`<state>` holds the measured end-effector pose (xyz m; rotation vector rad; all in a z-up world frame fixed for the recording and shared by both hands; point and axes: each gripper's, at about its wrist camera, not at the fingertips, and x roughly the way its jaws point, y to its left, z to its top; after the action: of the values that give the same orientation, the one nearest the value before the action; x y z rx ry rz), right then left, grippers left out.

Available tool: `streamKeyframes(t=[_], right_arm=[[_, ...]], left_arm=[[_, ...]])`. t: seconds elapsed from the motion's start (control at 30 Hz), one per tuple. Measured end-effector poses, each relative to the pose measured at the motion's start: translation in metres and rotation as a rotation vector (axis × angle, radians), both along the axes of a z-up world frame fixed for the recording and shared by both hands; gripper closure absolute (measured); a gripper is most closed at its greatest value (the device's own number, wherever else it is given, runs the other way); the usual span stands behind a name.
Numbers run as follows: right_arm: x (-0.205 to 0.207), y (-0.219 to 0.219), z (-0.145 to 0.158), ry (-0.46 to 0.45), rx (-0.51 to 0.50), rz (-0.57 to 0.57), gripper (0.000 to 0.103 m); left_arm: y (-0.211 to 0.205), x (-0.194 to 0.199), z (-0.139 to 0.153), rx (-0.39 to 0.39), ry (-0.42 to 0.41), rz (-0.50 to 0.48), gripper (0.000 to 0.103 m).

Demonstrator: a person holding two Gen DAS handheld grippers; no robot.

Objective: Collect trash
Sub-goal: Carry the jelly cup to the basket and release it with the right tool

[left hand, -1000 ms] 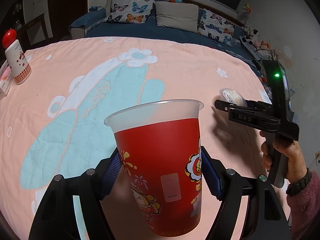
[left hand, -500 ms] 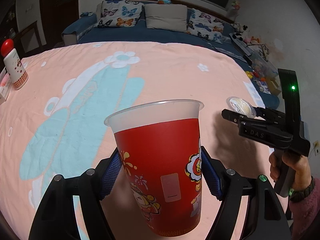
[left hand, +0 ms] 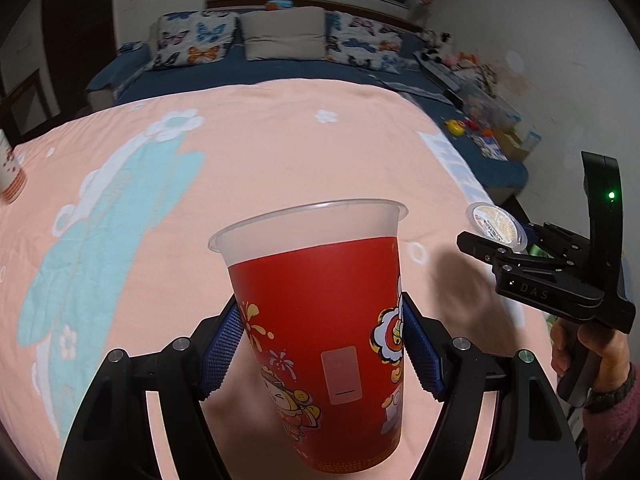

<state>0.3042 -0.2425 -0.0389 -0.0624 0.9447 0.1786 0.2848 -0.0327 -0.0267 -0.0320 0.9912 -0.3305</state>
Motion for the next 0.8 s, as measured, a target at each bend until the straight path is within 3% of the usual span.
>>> streamKeyframes(t=[0.5, 0.8], right_arm=[[-0.087, -0.129, 0.003, -0.018, 0.01, -0.234, 0.038], [-0.138, -0.214, -0.011, 0.006, -0.017, -0.404, 0.038]], left_arm=[[-0.113, -0.043, 0.009, 0.003, -0.017, -0.207, 0.031], [-0.185, -0.057, 0.008, -0.001, -0.008, -0.328, 0.031]])
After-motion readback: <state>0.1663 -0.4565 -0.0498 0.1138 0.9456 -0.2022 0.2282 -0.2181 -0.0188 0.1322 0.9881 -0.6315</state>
